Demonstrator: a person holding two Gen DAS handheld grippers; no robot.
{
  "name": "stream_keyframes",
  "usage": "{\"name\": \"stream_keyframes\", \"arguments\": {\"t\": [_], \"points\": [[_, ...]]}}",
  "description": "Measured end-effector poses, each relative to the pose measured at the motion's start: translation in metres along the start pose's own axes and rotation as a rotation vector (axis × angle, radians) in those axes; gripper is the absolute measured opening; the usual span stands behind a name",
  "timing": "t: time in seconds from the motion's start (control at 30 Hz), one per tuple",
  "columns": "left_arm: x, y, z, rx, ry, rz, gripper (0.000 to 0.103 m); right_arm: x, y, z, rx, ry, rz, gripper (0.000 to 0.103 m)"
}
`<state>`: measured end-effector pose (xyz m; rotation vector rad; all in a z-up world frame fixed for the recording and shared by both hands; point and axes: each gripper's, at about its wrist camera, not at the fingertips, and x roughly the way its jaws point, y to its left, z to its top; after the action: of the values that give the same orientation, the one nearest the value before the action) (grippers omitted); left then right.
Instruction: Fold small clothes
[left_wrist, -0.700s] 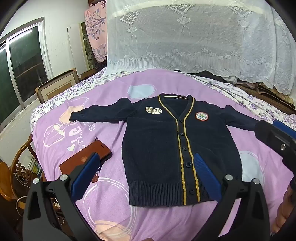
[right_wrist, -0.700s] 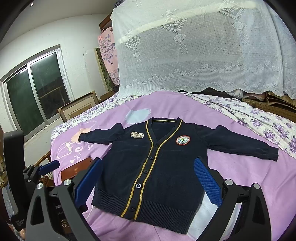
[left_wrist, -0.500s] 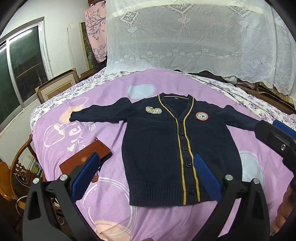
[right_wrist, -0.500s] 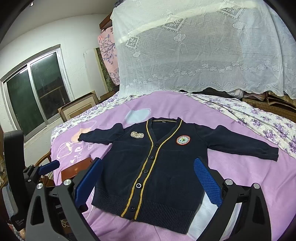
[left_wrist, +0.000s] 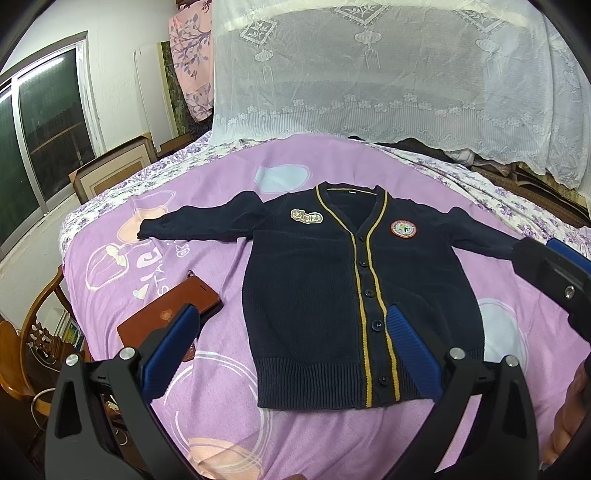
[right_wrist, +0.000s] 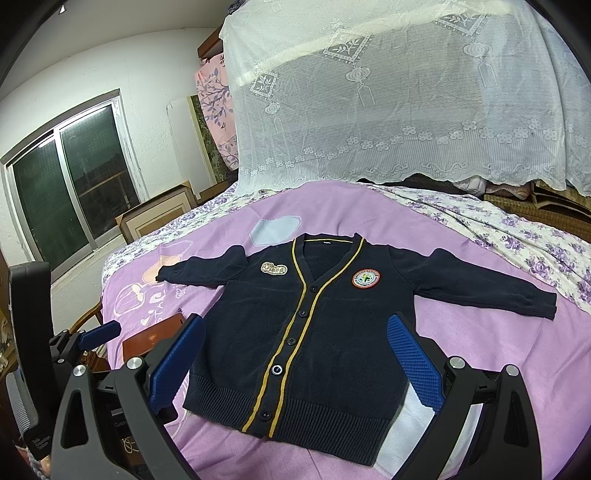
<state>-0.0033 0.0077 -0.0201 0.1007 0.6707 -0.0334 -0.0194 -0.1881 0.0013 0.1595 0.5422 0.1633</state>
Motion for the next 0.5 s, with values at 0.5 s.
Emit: {"name": "stream_keyframes", "arguments": {"t": [0.5], "points": [[0.014, -0.001, -0.005, -0.003, 0.030, -0.003, 0.098, 0.007, -0.010, 0.001, 0.045, -0.012, 0.000, 0.100]]}}
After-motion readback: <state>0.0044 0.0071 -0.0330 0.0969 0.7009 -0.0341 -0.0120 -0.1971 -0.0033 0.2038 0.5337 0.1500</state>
